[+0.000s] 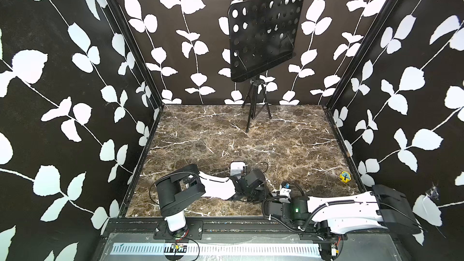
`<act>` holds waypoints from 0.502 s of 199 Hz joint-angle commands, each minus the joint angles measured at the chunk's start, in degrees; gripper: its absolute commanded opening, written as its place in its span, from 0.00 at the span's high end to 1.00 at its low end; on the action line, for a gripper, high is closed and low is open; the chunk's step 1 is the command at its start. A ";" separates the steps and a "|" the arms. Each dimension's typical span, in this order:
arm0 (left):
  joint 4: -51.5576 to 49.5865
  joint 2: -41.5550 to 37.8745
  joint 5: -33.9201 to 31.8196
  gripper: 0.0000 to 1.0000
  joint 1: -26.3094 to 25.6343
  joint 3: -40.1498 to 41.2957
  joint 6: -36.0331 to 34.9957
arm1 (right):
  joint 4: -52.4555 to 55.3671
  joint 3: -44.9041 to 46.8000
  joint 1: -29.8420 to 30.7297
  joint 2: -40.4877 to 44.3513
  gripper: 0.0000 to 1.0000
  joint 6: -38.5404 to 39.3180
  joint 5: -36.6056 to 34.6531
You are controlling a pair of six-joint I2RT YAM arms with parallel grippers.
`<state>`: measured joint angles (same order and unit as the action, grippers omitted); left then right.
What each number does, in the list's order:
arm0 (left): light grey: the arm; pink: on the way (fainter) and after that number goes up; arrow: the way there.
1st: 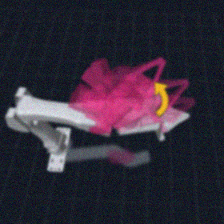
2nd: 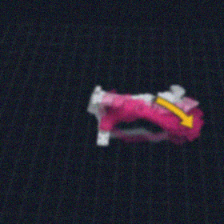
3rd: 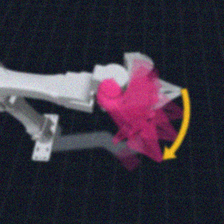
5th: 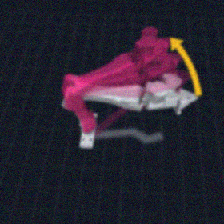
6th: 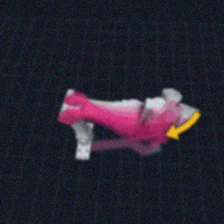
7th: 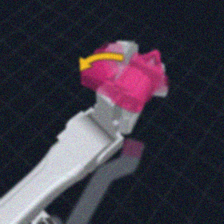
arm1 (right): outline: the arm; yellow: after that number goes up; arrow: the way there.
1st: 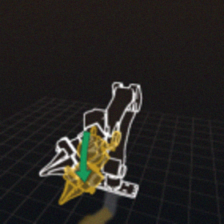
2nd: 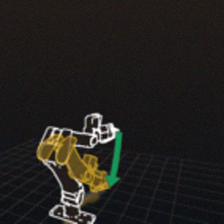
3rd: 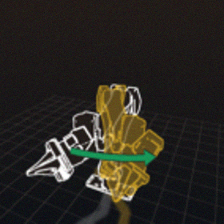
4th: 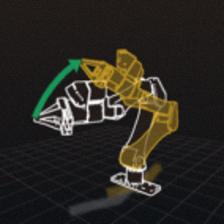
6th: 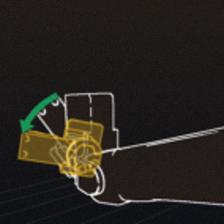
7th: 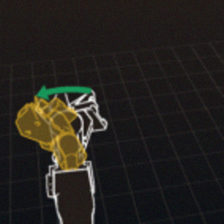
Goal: Insert the battery into the alarm
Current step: Pick up the cover from the center of the board.
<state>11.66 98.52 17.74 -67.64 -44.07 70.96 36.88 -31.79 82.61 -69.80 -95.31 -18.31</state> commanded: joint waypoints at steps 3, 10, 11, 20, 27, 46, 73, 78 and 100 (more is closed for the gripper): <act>-3.02 -3.91 -3.02 0.56 0.60 1.25 -0.47 | 1.32 -1.88 -0.67 -1.86 0.60 -2.45 -2.25; -3.39 -4.35 -3.30 0.56 0.61 1.36 -0.67 | 0.81 -2.57 -0.97 -2.88 0.59 -1.98 -2.45; -3.48 -4.37 -3.31 0.56 0.59 1.36 -0.70 | 0.73 -2.66 -0.96 -3.02 0.59 -1.90 -2.49; -3.89 -4.73 -3.45 0.56 0.73 1.53 -0.69 | 0.57 -3.51 -1.35 -4.18 0.59 -1.30 -2.44; -4.09 -5.00 -3.57 0.56 0.70 1.76 -0.56 | 0.50 -4.07 -1.47 -5.30 0.59 -1.12 -2.27; -4.54 -5.85 -4.65 0.56 0.82 2.56 -0.26 | -1.42 -4.50 -1.97 -8.21 0.61 -0.14 -0.95; -6.64 -7.24 -6.32 0.57 1.21 2.99 -0.34 | 1.69 -6.36 -1.77 -11.42 0.71 1.11 1.94; -7.09 -7.36 -6.48 0.57 1.26 2.94 -0.45 | 2.35 -6.69 -1.69 -11.78 0.72 1.69 2.53; -7.62 -7.49 -6.91 0.57 1.44 2.94 -0.47 | 6.02 -7.76 0.63 -12.90 0.75 2.23 4.02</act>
<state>6.52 93.19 12.71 -66.67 -41.93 70.91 37.28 -38.35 81.30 -81.43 -92.42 -16.91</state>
